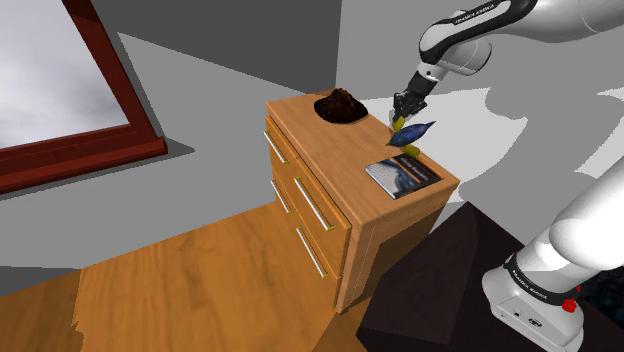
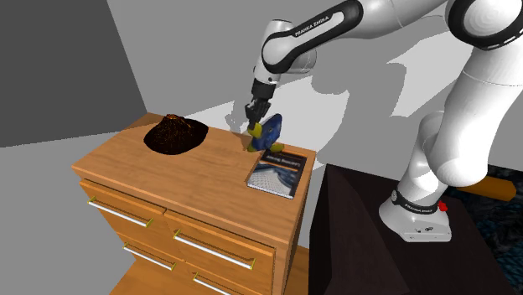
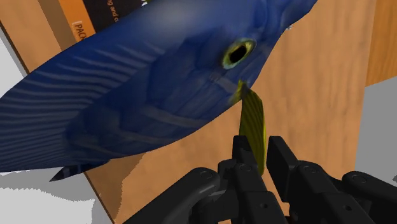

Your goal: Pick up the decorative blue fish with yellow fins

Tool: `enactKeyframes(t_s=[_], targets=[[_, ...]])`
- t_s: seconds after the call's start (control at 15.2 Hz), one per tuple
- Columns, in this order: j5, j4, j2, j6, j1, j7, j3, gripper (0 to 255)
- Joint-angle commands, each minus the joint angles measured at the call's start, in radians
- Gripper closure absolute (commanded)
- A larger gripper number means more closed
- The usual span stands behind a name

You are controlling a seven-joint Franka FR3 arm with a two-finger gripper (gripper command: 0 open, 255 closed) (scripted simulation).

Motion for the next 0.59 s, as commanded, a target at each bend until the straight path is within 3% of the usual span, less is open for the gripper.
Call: enactKeyframes(t_s=[0.0,0.53], targets=[[-0.014,0.013,-0.018,-0.028,-0.001,0.015,-0.002,255],[-0.043,0.058,-0.052,-0.101,-0.004,0.051,-0.003,255]])
